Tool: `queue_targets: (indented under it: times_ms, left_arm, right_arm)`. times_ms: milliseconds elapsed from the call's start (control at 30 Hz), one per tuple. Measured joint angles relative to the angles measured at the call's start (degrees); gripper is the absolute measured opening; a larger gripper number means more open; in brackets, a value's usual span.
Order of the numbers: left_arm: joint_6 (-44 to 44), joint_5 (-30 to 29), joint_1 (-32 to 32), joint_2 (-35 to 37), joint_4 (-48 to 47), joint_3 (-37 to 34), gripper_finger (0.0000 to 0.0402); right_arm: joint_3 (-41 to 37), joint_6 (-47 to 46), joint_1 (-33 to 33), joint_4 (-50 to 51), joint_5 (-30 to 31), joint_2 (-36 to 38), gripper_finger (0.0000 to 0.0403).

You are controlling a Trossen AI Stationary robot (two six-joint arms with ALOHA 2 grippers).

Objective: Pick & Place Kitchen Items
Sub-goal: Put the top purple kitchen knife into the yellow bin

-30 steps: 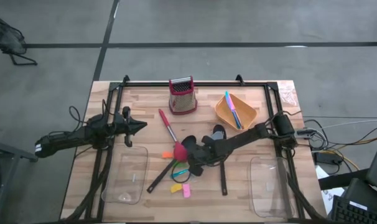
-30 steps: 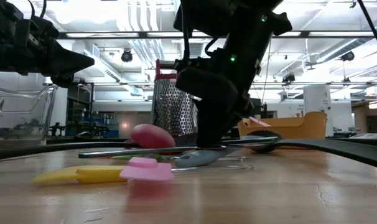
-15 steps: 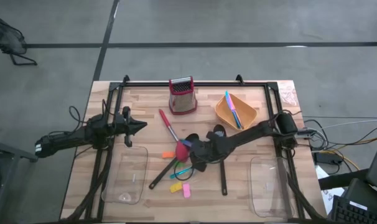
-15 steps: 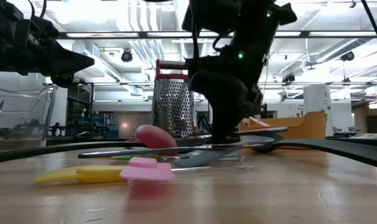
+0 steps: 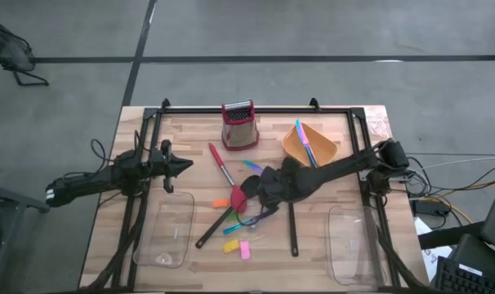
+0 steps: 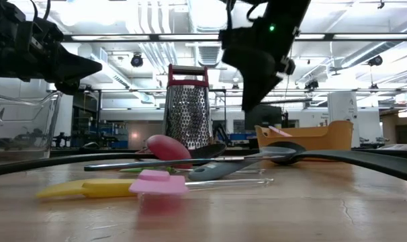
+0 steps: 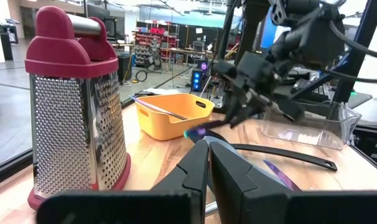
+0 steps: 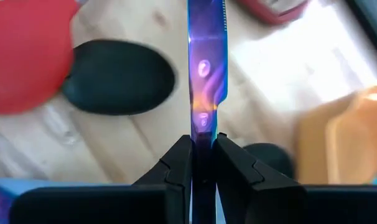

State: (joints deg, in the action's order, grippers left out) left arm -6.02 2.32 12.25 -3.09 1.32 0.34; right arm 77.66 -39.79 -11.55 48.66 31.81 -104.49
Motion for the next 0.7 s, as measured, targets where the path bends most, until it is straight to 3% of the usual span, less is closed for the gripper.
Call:
queue_targets:
  times_ms: [333,700]
  left_arm:
    - [0.0,0.0,-0.01,-0.09,-0.01,0.0,0.0023]
    - [0.0,-0.01,0.0,-0.07,-0.02,0.0,0.0023]
  right_arm:
    - [-4.81,-4.91,3.14,6.12,6.16,8.24,0.0051]
    - [-14.19,-6.78,10.28,5.71,9.99,16.5,0.0056]
